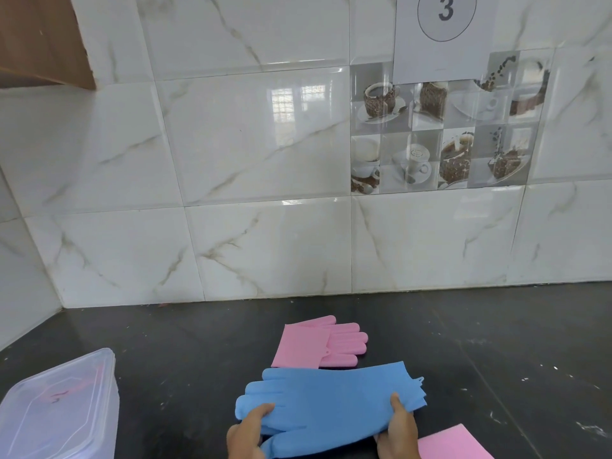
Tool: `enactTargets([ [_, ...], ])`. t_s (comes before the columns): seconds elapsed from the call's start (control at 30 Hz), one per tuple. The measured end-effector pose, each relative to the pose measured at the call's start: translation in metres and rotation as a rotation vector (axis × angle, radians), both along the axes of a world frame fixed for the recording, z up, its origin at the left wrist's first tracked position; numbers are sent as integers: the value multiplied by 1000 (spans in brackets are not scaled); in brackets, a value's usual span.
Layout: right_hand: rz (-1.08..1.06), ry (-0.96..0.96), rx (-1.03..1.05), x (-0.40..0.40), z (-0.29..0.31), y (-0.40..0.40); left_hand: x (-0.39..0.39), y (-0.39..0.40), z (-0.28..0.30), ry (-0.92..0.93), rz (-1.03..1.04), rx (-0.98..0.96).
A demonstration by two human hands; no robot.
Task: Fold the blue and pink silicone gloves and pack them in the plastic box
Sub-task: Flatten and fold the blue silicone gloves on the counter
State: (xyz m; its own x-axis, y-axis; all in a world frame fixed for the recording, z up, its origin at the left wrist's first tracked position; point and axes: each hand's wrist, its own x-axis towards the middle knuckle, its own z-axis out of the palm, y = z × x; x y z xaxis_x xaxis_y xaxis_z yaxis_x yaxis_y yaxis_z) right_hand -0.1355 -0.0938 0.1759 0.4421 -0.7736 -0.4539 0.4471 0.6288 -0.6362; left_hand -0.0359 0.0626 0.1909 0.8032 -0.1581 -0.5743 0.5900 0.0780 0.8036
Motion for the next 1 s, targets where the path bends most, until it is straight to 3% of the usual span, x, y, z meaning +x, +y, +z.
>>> enactTargets([
  [0.33, 37, -26, -6, -4, -10, -8, -15, -16, 22, -234, 40, 334],
  [0.47, 80, -11, -33, -5, -12, -6, -16, -27, 43, -429, 55, 453],
  [0.73, 153, -18, -72, -7, -16, -6, -37, -81, 60, -846, -292, 762],
  [0.87, 139, -107, -81, -6, -20, -5, -42, -85, 43, -948, -345, 840],
  [1.0, 127, -116, -80, -4, -22, -4, -52, -91, 26, -1075, -546, 949],
])
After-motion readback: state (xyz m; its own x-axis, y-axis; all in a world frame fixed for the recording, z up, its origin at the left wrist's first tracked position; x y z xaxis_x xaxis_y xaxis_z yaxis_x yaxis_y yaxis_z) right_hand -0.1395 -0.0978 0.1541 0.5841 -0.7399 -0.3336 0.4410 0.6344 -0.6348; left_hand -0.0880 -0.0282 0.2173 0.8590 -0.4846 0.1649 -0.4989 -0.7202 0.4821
